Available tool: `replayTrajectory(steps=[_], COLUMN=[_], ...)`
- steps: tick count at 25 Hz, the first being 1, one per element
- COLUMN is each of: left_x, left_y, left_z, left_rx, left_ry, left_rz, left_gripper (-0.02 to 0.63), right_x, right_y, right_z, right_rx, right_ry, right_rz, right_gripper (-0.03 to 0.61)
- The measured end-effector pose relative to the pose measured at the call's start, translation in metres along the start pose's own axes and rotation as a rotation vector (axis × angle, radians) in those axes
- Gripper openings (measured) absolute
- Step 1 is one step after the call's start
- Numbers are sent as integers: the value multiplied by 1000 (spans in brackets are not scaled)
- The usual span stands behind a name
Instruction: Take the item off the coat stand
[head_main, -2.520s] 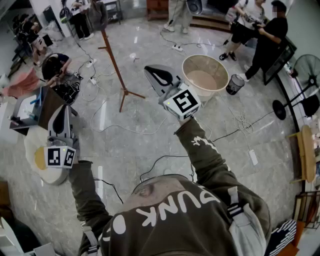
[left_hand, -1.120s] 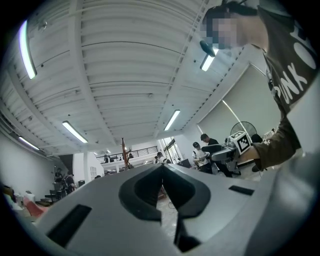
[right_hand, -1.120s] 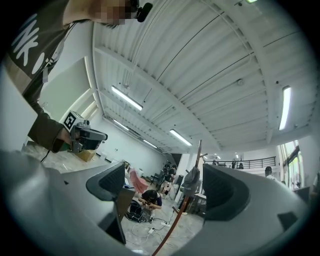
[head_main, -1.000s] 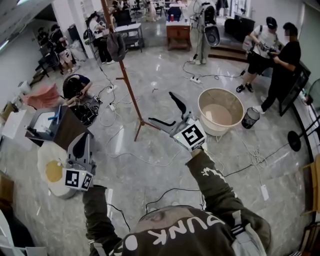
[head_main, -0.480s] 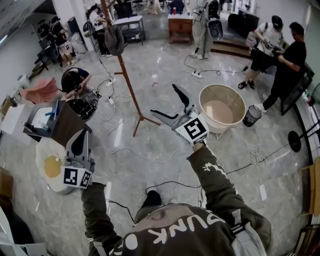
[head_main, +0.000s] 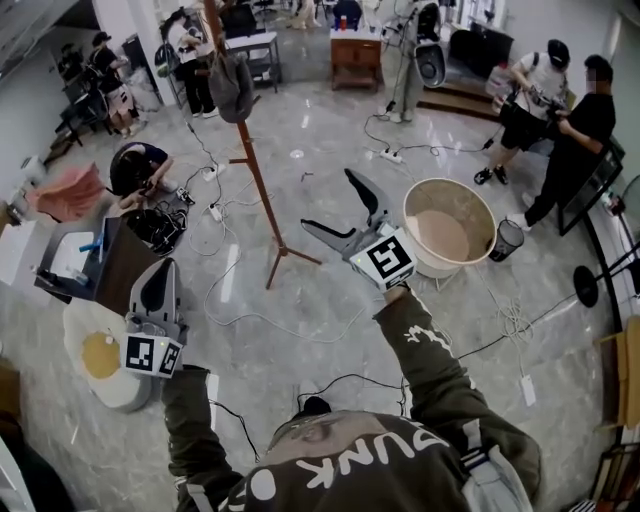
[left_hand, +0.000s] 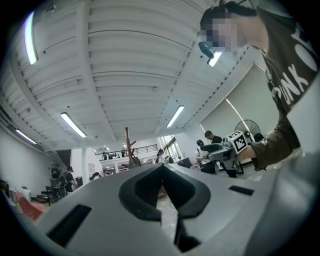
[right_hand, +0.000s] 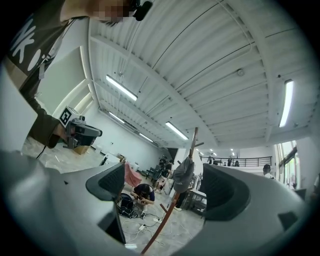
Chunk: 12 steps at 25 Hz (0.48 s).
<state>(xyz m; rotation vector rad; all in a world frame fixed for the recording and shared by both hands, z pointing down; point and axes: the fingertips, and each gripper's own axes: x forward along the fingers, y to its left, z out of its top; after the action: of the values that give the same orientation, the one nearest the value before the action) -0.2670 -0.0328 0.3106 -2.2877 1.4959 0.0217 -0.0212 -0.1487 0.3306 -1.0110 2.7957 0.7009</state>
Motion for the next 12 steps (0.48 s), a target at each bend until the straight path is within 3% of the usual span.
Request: replayTrajectory(steps=[12], left_x=[64], left_y=[94], left_z=[-47], left_rx=[-23], left_ry=[-4], left_rz=[-53], left_gripper=[5], right_x=[110], right_y=[-29], right_z=[-28], right_rx=[-10], right_ry=[33], right_rz=[-42], right_gripper=[474])
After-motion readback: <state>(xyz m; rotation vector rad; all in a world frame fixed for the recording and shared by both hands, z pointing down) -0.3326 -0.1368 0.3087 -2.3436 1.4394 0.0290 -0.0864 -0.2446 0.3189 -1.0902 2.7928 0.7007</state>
